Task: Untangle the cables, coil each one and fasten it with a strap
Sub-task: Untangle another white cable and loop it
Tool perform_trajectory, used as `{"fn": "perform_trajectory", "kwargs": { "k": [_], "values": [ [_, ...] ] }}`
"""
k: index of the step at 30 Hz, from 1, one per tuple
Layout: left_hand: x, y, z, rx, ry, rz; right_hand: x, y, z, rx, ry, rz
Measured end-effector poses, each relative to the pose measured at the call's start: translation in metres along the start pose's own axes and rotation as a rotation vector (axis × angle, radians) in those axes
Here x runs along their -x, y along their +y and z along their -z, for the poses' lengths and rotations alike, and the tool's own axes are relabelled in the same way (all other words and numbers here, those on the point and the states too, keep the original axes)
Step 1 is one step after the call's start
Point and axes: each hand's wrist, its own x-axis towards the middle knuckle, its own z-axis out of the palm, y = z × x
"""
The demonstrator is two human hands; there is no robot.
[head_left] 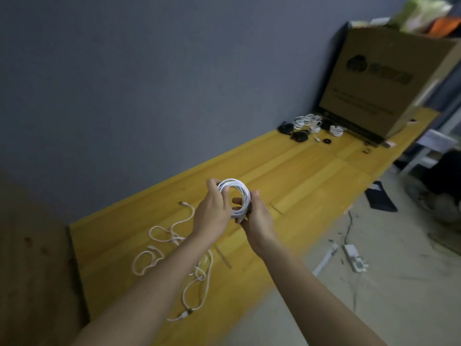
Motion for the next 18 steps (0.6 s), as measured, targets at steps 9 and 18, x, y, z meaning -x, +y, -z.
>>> {"fn": "perform_trajectory", "kwargs": {
  "k": [9,18],
  "values": [
    [-0.023,0.094,-0.157,0.103,-0.21,0.08,-0.07,-0.052,0.174,0.618,0.08,0.252],
    [-0.093,0.122,-0.258,0.044,-0.512,0.082,-0.176,-0.068,0.275,0.735,-0.011,0.095]
  ]
}}
